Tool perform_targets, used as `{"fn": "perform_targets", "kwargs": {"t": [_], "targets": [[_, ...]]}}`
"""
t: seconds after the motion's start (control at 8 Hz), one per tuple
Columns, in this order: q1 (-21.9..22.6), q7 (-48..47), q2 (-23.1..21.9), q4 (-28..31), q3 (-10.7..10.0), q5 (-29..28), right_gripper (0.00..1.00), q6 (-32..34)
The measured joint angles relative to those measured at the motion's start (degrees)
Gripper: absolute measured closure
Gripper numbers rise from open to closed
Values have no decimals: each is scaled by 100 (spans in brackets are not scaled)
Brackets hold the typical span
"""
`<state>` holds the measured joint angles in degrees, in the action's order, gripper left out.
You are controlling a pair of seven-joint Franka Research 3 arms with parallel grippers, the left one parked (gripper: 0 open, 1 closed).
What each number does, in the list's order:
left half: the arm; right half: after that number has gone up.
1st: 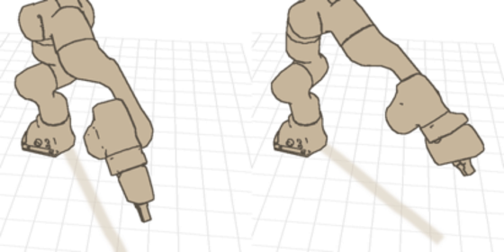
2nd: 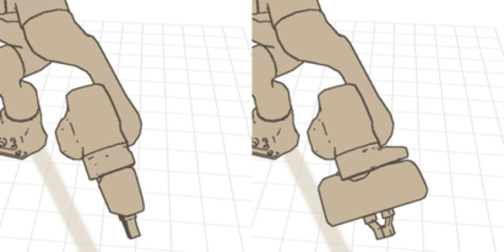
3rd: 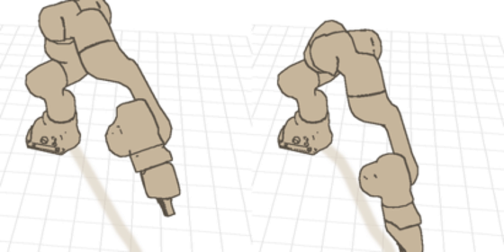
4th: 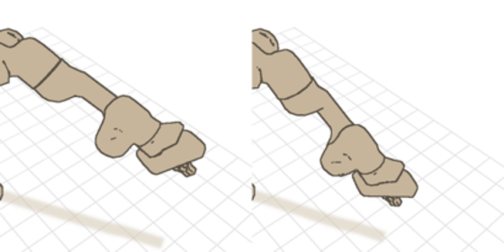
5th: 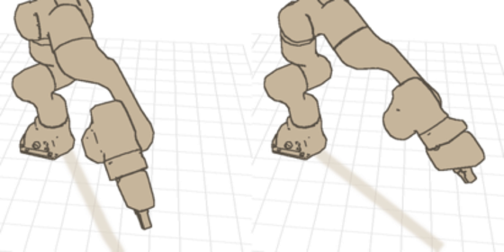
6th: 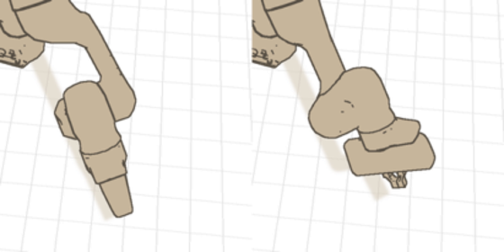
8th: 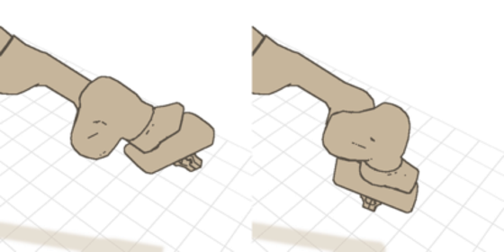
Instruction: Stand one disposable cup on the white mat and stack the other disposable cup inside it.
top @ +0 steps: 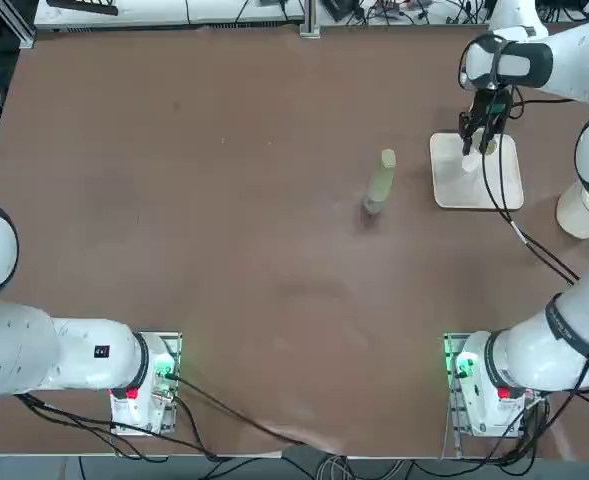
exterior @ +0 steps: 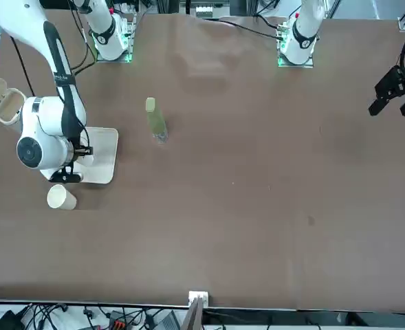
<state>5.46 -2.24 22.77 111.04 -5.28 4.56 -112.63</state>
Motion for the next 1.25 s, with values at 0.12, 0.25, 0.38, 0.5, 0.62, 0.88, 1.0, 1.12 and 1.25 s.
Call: {"fn": "perform_targets", "kwargs": {"t": [0.12, 0.25, 0.38, 0.5, 0.62, 0.88, 1.0, 1.12, 1.25], "targets": [[17, 0, -40, -12, 7, 3, 14, 36], [52, 0, -159, -41, 13, 5, 0, 146], [77, 0, -356, -92, 21, 7, 0, 265], [80, 0, -586, -171, 24, 11, 0, 328], [64, 4, -765, -323, 20, 19, 1, 345], [-16, 11, -783, -781, 2, 23, 3, 132], [-80, 11, -646, -969, -3, 23, 6, -143], [-146, 13, -430, -1097, -4, 24, 8, -438], [-196, 15, -151, -1172, -7, 24, 10, -747]]}}
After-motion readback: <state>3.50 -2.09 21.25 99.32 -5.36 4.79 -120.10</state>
